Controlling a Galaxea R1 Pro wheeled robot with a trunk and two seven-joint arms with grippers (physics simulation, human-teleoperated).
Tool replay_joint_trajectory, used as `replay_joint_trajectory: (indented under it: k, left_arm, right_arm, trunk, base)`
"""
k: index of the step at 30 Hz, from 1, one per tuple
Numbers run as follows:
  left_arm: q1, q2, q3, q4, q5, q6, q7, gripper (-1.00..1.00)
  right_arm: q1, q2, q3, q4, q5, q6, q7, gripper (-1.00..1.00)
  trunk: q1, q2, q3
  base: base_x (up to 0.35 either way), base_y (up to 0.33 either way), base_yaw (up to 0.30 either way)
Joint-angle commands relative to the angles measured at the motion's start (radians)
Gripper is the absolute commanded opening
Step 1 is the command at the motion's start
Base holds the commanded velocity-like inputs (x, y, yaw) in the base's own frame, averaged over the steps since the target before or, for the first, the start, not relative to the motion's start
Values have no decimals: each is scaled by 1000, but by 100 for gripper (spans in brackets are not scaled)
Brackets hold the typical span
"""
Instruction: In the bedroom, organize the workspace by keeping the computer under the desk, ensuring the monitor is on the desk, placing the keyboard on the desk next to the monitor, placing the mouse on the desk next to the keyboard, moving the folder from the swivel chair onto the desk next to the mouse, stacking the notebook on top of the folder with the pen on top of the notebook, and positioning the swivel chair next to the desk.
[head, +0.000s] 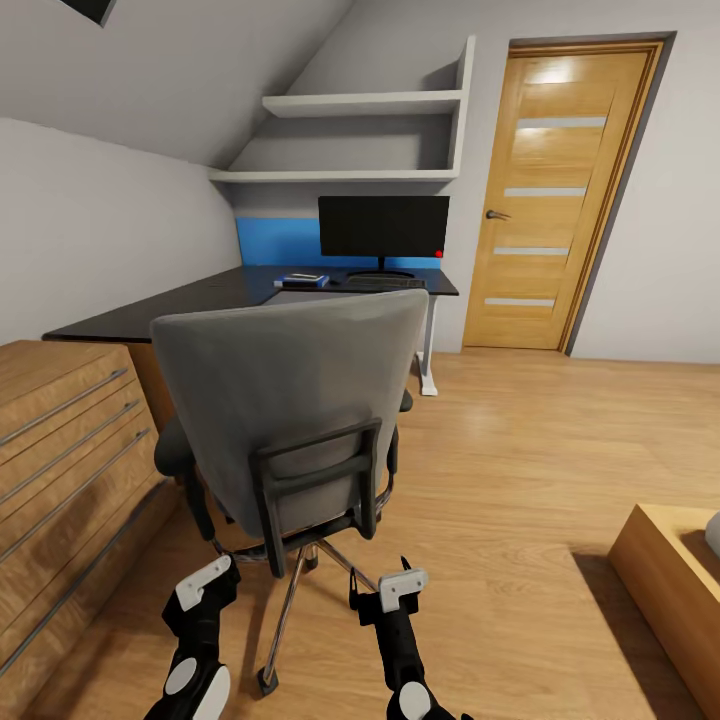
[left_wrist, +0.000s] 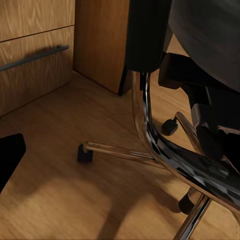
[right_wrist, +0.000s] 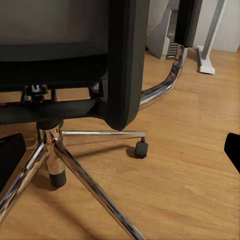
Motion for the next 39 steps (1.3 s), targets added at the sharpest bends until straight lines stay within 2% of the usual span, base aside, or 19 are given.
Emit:
replay_joint_trajectory:
  k: [1,39]
  left_arm:
    - [-1,1,-4,0,9,-6,4,100]
    - [-1,0,-4,1,7,-7,-1,100]
  right_arm:
    - [-1,0,5,2,-6,-5,-5,100]
    - [-1,0,4,2,-6,-5,-5,100]
  trunk:
    - [0,0,-1]
    - [0,0,-1]
  base:
    - [0,0,0]
    - [0,0,0]
